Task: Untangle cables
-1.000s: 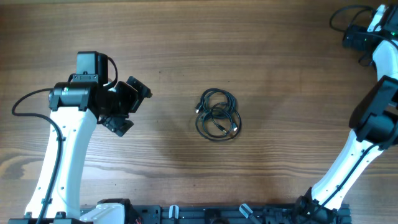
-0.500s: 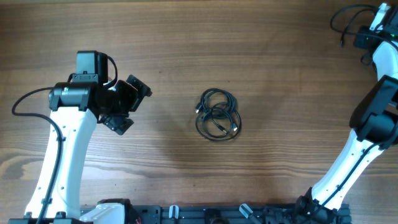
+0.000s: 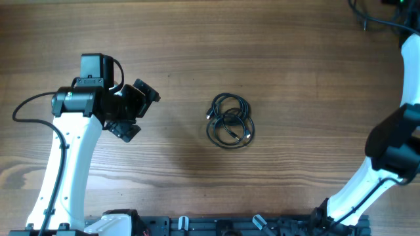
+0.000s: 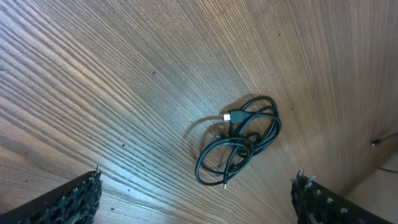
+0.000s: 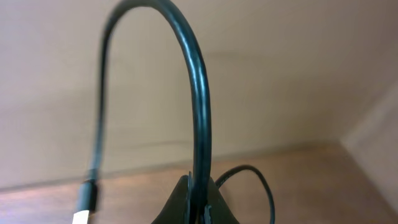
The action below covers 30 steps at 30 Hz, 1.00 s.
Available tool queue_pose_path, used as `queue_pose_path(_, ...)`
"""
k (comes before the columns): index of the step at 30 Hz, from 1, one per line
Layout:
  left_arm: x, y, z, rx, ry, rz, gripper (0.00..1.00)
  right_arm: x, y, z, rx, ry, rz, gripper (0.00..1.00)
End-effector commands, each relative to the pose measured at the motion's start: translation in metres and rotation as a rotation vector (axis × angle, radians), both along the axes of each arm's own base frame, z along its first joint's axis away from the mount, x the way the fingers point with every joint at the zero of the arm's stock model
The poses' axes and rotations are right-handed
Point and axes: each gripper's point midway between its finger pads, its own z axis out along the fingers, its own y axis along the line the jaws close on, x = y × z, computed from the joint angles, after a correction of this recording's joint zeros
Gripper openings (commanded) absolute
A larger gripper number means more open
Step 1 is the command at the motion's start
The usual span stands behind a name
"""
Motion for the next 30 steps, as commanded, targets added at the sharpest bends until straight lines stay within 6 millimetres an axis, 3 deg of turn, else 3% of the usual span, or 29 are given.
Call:
queue_pose_path(1, 0.001, 0.003, -0.001, 0.016, -0.004, -0.002, 1.0, -0.004, -0.028, -0.068, -0.095, 0.18, -0.054, 0.04)
queue_pose_path(3, 0.001, 0.003, -0.001, 0.016, -0.004, -0.002, 1.0, -0.01, -0.044, -0.085, -0.116, 0.229, -0.113, 0.04)
queue_pose_path(7, 0.001, 0.003, -0.001, 0.016, -0.004, -0.002, 1.0, -0.025, -0.082, -0.083, -0.195, 0.258, -0.244, 0.04)
queue_pose_path(11, 0.001, 0.003, -0.001, 0.015, -0.003, -0.002, 1.0, -0.009, -0.046, -0.097, -0.098, 0.233, -0.045, 0.04)
queue_pose_path(14, 0.0, 0.003, -0.001, 0.015, 0.0, -0.002, 1.0, 0.008, -0.031, -0.099, -0.024, 0.168, -0.047, 0.04)
queue_pose_path(17, 0.0, 0.003, -0.001, 0.016, 0.0, -0.002, 1.0, 0.019, 0.002, -0.106, -0.073, 0.177, 0.116, 0.04)
queue_pose_path(19, 0.0, 0.003, -0.001, 0.015, 0.0, -0.002, 1.0, 0.016, 0.014, -0.115, -0.158, 0.233, 0.19, 0.08)
queue_pose_path(23, 0.0, 0.003, -0.001, 0.015, -0.001, -0.002, 1.0, -0.001, 0.016, -0.137, -0.103, 0.334, 0.185, 0.94)
queue_pose_path(25, 0.0, 0.003, -0.001, 0.015, 0.0, -0.002, 1.0, -0.006, 0.007, -0.14, -0.011, 0.34, 0.103, 1.0)
queue_pose_path(28, 0.0, 0.003, -0.001, 0.016, -0.001, -0.002, 1.0, -0.028, -0.037, -0.148, 0.142, 0.36, -0.217, 1.0)
queue_pose_path(30, 0.0, 0.003, -0.001, 0.016, -0.001, -0.002, 1.0, -0.038, -0.044, -0.156, 0.171, 0.394, -0.241, 1.0)
